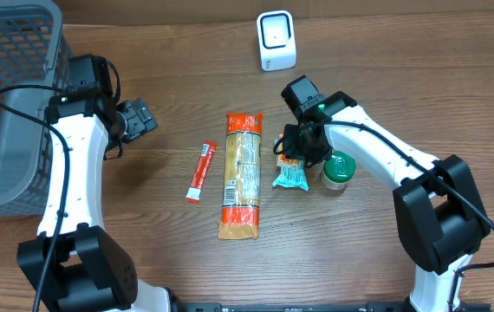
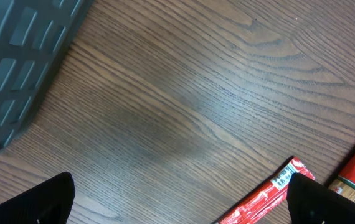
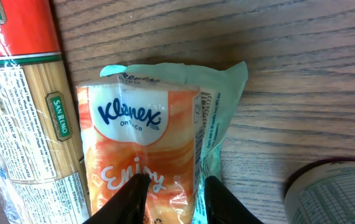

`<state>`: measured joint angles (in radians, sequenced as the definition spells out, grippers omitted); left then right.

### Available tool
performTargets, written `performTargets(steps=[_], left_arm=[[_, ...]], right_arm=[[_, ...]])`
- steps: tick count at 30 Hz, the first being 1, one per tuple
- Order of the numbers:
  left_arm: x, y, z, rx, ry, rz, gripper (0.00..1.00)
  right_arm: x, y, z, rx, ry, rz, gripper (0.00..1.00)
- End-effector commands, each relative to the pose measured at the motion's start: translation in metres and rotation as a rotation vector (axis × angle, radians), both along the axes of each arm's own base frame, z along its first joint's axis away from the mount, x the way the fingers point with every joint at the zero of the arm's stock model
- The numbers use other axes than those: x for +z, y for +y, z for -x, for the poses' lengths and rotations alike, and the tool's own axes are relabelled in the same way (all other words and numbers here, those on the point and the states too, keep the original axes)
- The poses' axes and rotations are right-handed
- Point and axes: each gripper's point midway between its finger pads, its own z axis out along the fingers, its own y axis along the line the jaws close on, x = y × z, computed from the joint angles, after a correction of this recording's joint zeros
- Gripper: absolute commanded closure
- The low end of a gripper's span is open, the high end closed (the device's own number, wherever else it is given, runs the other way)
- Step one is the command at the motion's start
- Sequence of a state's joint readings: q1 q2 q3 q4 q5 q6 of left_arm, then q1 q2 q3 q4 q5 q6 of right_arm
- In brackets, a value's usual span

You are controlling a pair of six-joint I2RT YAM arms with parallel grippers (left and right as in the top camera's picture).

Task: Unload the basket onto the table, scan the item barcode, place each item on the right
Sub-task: 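Lower the right gripper onto the Kleenex pack to grasp it, then lift the Kleenex pack with the right gripper and move it right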

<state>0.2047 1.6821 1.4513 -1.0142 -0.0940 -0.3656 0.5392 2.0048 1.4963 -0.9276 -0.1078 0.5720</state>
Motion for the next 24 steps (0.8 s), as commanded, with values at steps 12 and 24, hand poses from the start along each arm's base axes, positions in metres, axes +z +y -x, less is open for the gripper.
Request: performTargets(steps=[12,24], left_arm=[[0.011,0.0,-0.003,-0.012,-0.028,-0.008,0.0],[0.011,-0.001,-0.003,-0.015,-0.028,-0.008,0.0]], right_arm=[[-0.004,0.013,0.009,0.034,0.0,0.005,0.69],[-0.005,0.017,0.014,0.059,-0.016,0.04,0.96]])
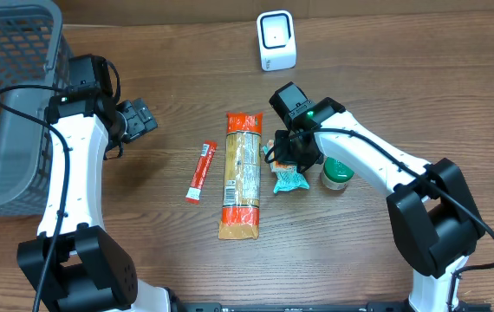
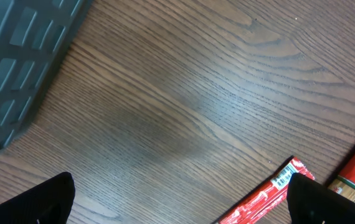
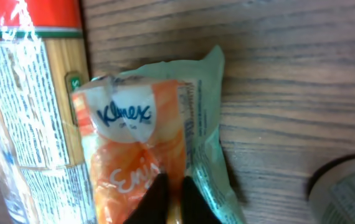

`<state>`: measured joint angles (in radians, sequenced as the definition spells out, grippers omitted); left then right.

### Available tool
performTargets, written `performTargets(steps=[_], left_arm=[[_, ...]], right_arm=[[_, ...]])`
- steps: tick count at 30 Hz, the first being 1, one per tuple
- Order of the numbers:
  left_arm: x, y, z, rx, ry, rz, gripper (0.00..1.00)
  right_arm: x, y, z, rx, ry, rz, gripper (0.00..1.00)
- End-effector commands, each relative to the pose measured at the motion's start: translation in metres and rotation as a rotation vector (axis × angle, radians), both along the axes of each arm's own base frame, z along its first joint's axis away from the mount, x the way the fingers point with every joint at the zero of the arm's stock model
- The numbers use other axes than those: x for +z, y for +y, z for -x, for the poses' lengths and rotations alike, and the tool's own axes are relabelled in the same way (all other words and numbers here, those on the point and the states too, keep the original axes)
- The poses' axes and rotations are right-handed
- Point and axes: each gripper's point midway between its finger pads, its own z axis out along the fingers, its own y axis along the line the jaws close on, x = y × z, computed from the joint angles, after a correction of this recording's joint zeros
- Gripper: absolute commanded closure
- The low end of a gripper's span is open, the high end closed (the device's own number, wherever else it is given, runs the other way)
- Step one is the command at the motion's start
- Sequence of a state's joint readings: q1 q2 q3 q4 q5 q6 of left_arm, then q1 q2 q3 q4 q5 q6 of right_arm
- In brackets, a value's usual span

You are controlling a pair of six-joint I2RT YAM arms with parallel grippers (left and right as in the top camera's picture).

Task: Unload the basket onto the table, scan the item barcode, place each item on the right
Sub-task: 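Lift the Kleenex pack with the right gripper and move it right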

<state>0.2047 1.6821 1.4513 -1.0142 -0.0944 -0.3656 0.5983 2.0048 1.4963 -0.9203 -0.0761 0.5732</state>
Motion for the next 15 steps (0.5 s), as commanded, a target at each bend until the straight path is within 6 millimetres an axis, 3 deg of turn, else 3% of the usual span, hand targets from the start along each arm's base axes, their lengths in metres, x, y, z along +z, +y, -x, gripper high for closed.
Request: performTargets(steps=[1,5,11,15], left_arm=[[0.011,-0.001,-0.003,-0.014,-0.029,-0.008,0.0],[0.011,-0.001,-0.003,-0.013,-0.028,-0.008,0.0],[0.011,-0.001,-0.003,-0.014,-0.029,-0.008,0.0],[0.011,0.0,-0.003,-0.012,-0.028,-0.008,0.0]], right_arm=[[-0.005,0.0,0.005,0.007,0.008,0.021,0.96],[0.004,-0.002,-0.001,0.079,-0.032,0.033,0.96],[0.054,-0.023,-0.026,0.155,-0.209,0.141,0.96],[0.069,-0.038,-0.035,0.187,-0.313,0.286,0.96]])
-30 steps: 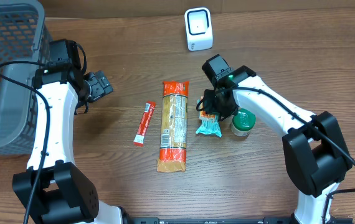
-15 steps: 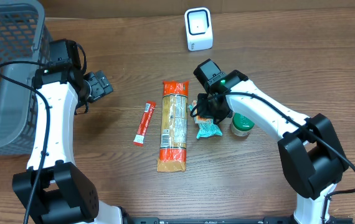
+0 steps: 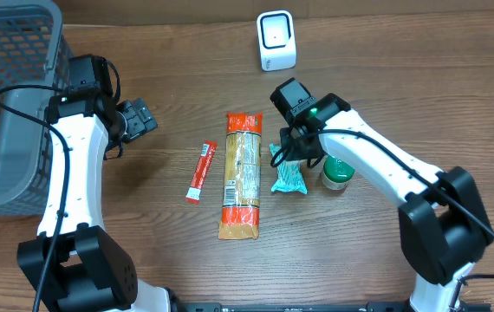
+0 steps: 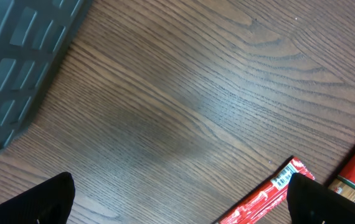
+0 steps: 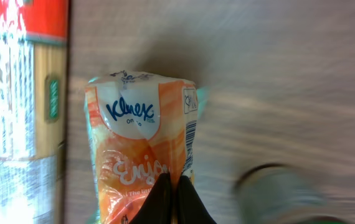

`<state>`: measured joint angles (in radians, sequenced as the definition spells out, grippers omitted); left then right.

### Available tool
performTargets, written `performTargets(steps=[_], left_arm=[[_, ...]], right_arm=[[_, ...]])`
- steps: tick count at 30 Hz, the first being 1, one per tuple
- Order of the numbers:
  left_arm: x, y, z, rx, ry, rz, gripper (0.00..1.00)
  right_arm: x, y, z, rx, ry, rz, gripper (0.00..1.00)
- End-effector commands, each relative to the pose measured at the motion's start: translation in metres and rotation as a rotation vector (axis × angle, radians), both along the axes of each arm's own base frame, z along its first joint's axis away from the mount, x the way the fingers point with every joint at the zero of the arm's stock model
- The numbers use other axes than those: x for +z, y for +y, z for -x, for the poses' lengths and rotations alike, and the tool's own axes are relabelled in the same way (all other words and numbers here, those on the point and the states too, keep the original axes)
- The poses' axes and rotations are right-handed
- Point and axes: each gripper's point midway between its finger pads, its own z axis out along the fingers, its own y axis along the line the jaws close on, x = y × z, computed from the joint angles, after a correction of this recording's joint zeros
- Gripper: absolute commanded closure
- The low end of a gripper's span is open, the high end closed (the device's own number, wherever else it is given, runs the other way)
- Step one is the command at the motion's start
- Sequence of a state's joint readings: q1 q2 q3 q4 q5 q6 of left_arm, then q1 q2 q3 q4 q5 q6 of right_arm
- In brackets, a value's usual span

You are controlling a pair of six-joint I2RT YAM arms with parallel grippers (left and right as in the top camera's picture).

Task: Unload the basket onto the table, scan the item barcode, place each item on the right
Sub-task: 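Lift the Kleenex pack with the right gripper and move it right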

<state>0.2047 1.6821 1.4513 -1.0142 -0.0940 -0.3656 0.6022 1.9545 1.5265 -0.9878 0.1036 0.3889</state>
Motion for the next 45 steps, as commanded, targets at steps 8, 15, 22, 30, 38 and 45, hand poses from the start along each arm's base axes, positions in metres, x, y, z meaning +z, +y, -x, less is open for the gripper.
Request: performTargets(steps=[8,15,22,30,38,45], left_arm=[[0.011,0.0,-0.003,-0.012,-0.028,-0.008,0.0],[0.011,-0.001,-0.003,-0.013,-0.028,-0.008,0.0],[0.011,-0.001,-0.003,-0.013,-0.028,-0.008,0.0],[0.011,-0.001,-0.003,-0.013,-0.028,-0.008,0.0],[0.011,0.0,-0.003,-0.013,-0.028,-0.008,0.0],[0.011,-0.001,-0.003,-0.013,-0.028,-0.008,0.0]], right_arm=[[0.066,-0.039,-0.049,-0.02,-0.389,0.33,0.96],[0.062,-0.061,-0.056,-0.042,-0.461,0.554,0.96],[0.052,-0.072,-0.06,-0.048,-0.502,0.7,0.96],[0.063,-0.102,-0.054,-0.022,-0.541,0.969,0.96],[0.06,-0.129,-0.036,0.011,-0.412,1.048,0.96],[0.052,-0.186,-0.021,-0.19,-0.283,1.028,0.96]])
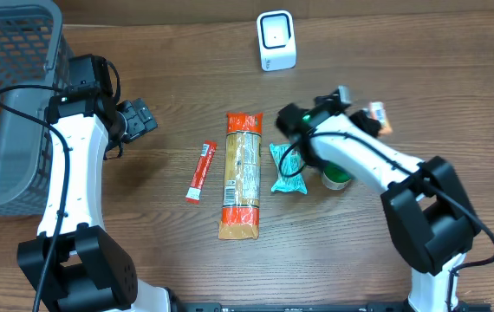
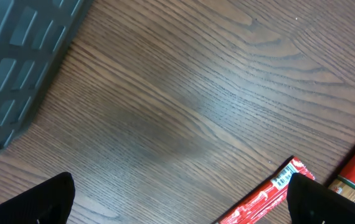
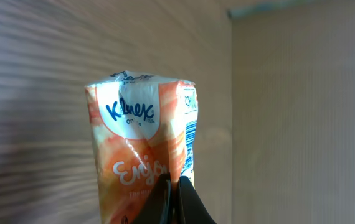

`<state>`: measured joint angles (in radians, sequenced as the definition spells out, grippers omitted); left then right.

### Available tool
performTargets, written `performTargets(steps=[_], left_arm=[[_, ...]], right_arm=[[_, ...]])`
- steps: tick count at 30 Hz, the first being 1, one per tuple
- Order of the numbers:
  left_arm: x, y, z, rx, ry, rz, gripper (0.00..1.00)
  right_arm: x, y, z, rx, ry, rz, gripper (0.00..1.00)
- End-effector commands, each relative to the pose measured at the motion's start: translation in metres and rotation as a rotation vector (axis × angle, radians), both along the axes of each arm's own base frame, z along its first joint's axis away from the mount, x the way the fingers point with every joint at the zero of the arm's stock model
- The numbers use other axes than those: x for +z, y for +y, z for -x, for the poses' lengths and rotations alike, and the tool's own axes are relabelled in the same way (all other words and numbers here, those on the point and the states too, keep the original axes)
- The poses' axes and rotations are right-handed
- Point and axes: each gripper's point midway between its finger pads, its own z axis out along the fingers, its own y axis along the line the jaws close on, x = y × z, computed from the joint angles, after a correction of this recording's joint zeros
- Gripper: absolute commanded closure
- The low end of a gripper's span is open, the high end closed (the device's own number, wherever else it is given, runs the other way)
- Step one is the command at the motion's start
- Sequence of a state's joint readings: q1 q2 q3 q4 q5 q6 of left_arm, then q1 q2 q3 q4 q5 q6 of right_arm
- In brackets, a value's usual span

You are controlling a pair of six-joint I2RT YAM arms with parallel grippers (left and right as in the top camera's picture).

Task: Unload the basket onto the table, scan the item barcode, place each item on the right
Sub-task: 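Lift the Kleenex pack with the right gripper and move it right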

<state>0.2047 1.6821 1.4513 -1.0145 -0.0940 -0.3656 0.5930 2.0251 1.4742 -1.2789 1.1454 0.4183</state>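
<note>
My right gripper [image 3: 175, 188] is shut on an orange Kleenex tissue pack [image 3: 141, 146], a blue barcode strip showing on the pack's right edge. From overhead the tissue pack [image 1: 377, 116] is held in the air right of the table's middle, pointing away from the white scanner [image 1: 276, 41] at the back. My left gripper [image 2: 177, 200] is open over bare wood near the basket, with nothing between its fingers [image 2: 43, 200].
A teal packet [image 1: 287, 168] and a green-lidded jar [image 1: 336, 174] lie under the right arm. A long pasta packet [image 1: 241, 173] and a red stick sachet [image 1: 201, 171] lie mid-table. A grey basket [image 1: 9, 104] stands at the far left.
My right gripper has moved right and turned with the Kleenex pack, from just above the teal packet to high over the table's right part. The left arm has not moved.
The right gripper's fingers were apart around the Kleenex pack lying on the teal packet. They then shut on it. Then the pack hung just over the table, leaving the teal packet behind, and now it is raised and turned to the right.
</note>
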Motion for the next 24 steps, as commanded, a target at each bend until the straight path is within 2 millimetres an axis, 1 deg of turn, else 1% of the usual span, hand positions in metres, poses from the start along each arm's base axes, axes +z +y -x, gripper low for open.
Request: performTargets(steps=[1,3,6,8,11,13,21,24], left_arm=[[0.011,-0.001,-0.003,-0.013,-0.028,-0.008,0.0],[0.011,-0.001,-0.003,-0.013,-0.029,-0.008,0.0],[0.011,-0.001,-0.003,-0.013,-0.029,-0.008,0.0],[0.011,-0.001,-0.003,-0.013,-0.028,-0.008,0.0],[0.011,0.0,-0.003,-0.013,-0.029,-0.008,0.0],[0.011,-0.001,-0.003,-0.013,-0.028,-0.008,0.0],[0.011,0.0,-0.003,-0.013,-0.029,-0.008,0.0],[0.011,-0.001,-0.003,-0.013,-0.028,-0.008,0.0]], right_arm=[[-0.009,-0.035,0.001,-0.159,-0.052,-0.08,0.96],[-0.02,-0.053,0.004,-0.239,-0.018,-0.139,0.96],[-0.033,-0.074,0.01,-0.341,0.019,-0.22,0.96],[-0.037,-0.083,0.013,-0.382,0.028,-0.247,0.96],[-0.04,-0.096,0.017,-0.427,0.018,-0.245,0.96],[-0.044,-0.099,0.021,-0.447,0.006,-0.246,0.96],[-0.063,-0.099,0.029,-0.438,0.009,-0.24,0.96],[-0.066,-0.101,0.031,-0.435,0.007,-0.227,0.96]])
